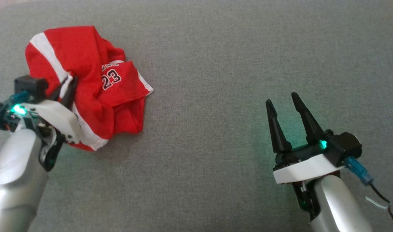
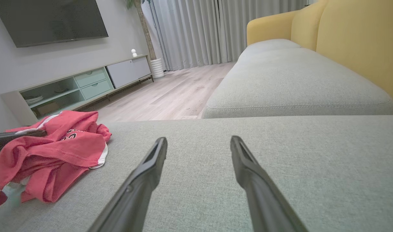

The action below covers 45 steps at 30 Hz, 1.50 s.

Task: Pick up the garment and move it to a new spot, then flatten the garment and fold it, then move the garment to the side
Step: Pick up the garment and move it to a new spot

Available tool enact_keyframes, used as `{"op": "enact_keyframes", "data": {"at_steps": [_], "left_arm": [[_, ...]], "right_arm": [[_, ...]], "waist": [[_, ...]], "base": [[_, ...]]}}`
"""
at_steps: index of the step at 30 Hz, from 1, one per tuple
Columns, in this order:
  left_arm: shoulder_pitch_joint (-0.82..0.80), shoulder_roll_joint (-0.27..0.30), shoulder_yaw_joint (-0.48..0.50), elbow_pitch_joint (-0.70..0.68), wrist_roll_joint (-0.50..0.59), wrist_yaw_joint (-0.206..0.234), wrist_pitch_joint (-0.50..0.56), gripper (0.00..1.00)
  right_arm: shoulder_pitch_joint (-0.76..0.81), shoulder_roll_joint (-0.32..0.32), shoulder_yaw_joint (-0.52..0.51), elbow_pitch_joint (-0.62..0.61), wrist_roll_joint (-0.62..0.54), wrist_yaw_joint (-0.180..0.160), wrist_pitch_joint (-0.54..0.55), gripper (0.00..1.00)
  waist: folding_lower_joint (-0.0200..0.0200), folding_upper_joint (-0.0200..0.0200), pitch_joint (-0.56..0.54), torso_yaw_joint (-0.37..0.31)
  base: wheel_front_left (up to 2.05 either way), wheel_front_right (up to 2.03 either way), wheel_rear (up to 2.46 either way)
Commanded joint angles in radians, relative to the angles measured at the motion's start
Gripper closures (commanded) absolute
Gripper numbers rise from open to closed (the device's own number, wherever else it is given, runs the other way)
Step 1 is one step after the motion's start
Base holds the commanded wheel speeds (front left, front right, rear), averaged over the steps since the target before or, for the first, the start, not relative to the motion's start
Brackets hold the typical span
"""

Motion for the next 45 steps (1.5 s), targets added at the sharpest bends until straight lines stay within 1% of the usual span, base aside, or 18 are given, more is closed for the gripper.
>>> {"op": "enact_keyframes", "data": {"at_steps": [1, 6, 9, 10, 11, 12, 13, 17, 22, 26, 30, 34, 39, 40, 41, 42, 45], "left_arm": [[-0.062, 0.059, 0.039, -0.027, -0.005, 0.002, -0.046, 1.0], [-0.068, 0.068, 0.057, -0.075, -0.008, 0.006, -0.12, 1.0], [-0.06, 0.072, 0.074, -0.134, -0.018, 0.021, -0.141, 1.0], [-0.06, 0.072, 0.074, -0.134, -0.018, 0.021, -0.141, 1.0], [-0.056, 0.074, 0.083, -0.159, -0.024, 0.029, -0.146, 1.0], [-0.045, 0.079, 0.1, -0.214, -0.032, 0.049, -0.156, 1.0], [-0.045, 0.079, 0.1, -0.214, -0.032, 0.049, -0.156, 1.0], [-0.022, 0.074, 0.141, -0.345, -0.06, 0.102, -0.162, 1.0], [0.024, 0.054, 0.116, -0.497, -0.06, 0.141, -0.121, 1.0], [0.033, 0.022, 0.08, -0.572, -0.054, 0.16, -0.091, 1.0], [0.02, -0.031, 0.032, -0.603, -0.045, 0.17, -0.072, 1.0], [-0.002, -0.089, -0.027, -0.595, -0.034, 0.164, -0.06, 1.0], [-0.045, -0.175, -0.085, -0.538, -0.023, 0.149, -0.081, 1.0], [-0.055, -0.194, -0.091, -0.521, -0.024, 0.147, -0.089, 0.82], [-0.066, -0.212, -0.094, -0.502, -0.026, 0.146, -0.101, 0.14], [-0.078, -0.224, -0.098, -0.481, -0.023, 0.141, -0.114, 0.0], [-0.114, -0.244, -0.103, -0.415, -0.003, 0.136, -0.163, 0.0]], "right_arm": [[-0.011, -0.002, 0.02, -0.029, -0.001, -0.001, -0.011, 0.0], [0.005, -0.002, 0.026, -0.022, 0.004, -0.001, -0.011, 0.0], [0.015, -0.002, 0.032, -0.018, 0.011, -0.001, -0.011, 0.0], [0.015, -0.002, 0.032, -0.018, 0.011, -0.001, -0.011, 0.0], [0.018, -0.002, 0.034, -0.016, 0.014, -0.001, -0.011, 0.0], [0.023, -0.002, 0.037, -0.015, 0.02, -0.001, -0.011, 0.0], [0.023, -0.002, 0.037, -0.015, 0.02, -0.001, -0.011, 0.0], [0.025, -0.002, 0.039, -0.016, 0.029, -0.001, -0.011, 0.0], [0.021, -0.002, 0.041, -0.018, 0.036, -0.001, -0.011, 0.0], [0.01, -0.002, 0.027, -0.024, 0.034, -0.001, -0.011, 0.0], [-0.009, -0.002, 0.019, -0.032, 0.033, -0.001, -0.011, 0.0], [-0.037, -0.002, 0.029, -0.042, 0.039, -0.001, -0.011, 0.0], [-0.068, -0.002, 0.035, -0.071, 0.056, -0.001, -0.011, 0.0], [-0.071, -0.002, 0.033, -0.077, 0.06, -0.001, -0.011, 0.0], [-0.074, -0.002, 0.03, -0.082, 0.063, -0.001, -0.011, 0.0], [-0.075, -0.002, 0.028, -0.086, 0.066, -0.001, -0.011, 0.0], [-0.073, -0.002, 0.015, -0.096, 0.07, -0.001, -0.011, 0.0]], "waist": [[0.0, 0.0, -0.022, 0.002], [0.0, 0.0, -0.07, 0.01], [0.0, 0.0, -0.096, 0.014], [0.0, 0.0, -0.096, 0.014], [0.0, 0.0, -0.103, 0.015], [0.0, 0.0, -0.115, 0.017], [0.0, 0.0, -0.115, 0.017], [0.0, 0.0, -0.126, 0.017], [0.0, 0.0, -0.133, -0.003], [0.0, 0.0, -0.128, -0.034], [0.0, 0.0, -0.115, -0.089], [0.0, 0.0, -0.086, -0.172], [0.0, 0.0, -0.044, -0.274], [0.0, 0.0, -0.035, -0.292], [0.0, 0.0, -0.027, -0.307], [0.0, 0.0, -0.021, -0.321], [0.0, 0.0, -0.01, -0.343]], "base": [[0.0, 0.0, 0.0], [0.0, 0.0, 0.0], [0.0, 0.0, 0.0], [0.0, 0.0, 0.0], [0.0, 0.0, 0.0], [0.0, 0.0, 0.0], [0.0, 0.0, 0.0], [0.0, 0.0, 0.0], [0.0, 0.0, 0.0], [0.0, 0.0, 0.0], [0.0, 0.0, 0.0], [0.0, 0.0, 0.0], [0.0, 0.0, 0.0], [0.0, 0.0, 0.0], [0.0, 0.0, 0.0], [0.0, 0.0, 0.0], [0.0, 0.0, 0.0]]}}
